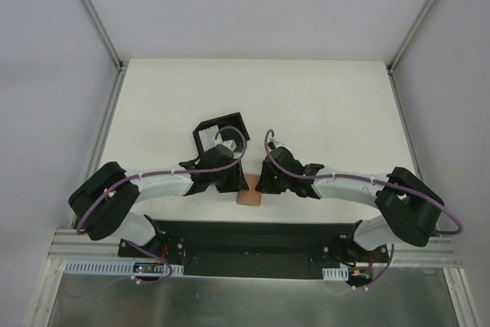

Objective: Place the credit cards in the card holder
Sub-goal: Close the card holder at the center of the board.

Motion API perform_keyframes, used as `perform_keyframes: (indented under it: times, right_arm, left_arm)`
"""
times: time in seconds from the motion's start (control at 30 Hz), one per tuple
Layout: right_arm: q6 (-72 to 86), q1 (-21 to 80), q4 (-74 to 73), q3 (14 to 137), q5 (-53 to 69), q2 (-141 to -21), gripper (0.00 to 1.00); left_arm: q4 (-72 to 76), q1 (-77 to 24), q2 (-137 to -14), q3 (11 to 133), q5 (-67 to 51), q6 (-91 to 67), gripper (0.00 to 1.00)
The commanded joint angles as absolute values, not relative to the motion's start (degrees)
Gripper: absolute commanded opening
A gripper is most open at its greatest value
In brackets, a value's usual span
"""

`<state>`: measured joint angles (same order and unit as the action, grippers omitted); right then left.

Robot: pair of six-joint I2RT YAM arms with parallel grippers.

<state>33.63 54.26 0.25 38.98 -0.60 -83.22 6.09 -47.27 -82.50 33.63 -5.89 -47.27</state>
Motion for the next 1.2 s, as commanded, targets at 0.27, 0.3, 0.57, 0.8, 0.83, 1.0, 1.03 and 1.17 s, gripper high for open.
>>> perform_keyframes:
  times: [0.27, 0.3, 0.57, 0.8, 0.83, 1.0, 1.03, 1.17]
  right_arm:
    - [35.9, 55.3, 0.3, 39.7, -0.6, -81.6, 0.16]
    - [36.0, 55.5, 0.3, 39.7, -0.6, -81.0, 0.17]
    - [35.9, 55.9, -2.3, 40.4, -1.0, -81.6, 0.22]
    - [35.0, 56.6, -5.7, 42.2, -2.8, -81.5, 0.22]
    - [35.2, 56.6, -5.8, 42.1, -2.8, -81.6, 0.23]
    - [35.5, 56.6, -5.0, 41.7, -3.2, -81.9, 0.21]
    - [35.4, 56.5, -4.9, 41.8, -3.7, -81.7, 0.21]
    - [34.8, 56.3, -4.0, 41.8, -4.7, -82.1, 0.21]
  left_arm:
    - [0.7, -47.6, -84.1, 32.4, -4.7, -46.1, 0.42]
    - [0.7, -47.6, -84.1, 32.5, -4.7, -46.1, 0.43]
    - [0.7, -47.5, -84.1, 32.3, -4.8, -46.2, 0.43]
    - [0.7, -47.6, -84.0, 32.3, -4.7, -46.4, 0.43]
    - [0.8, -47.6, -84.1, 32.4, -4.8, -46.4, 0.43]
    - [0.7, -47.7, -83.6, 32.1, -4.8, -46.1, 0.43]
    - [0.7, -47.6, -83.6, 32.0, -4.7, -46.2, 0.43]
    - [0.8, -47.5, -83.9, 32.0, -5.1, -46.3, 0.43]
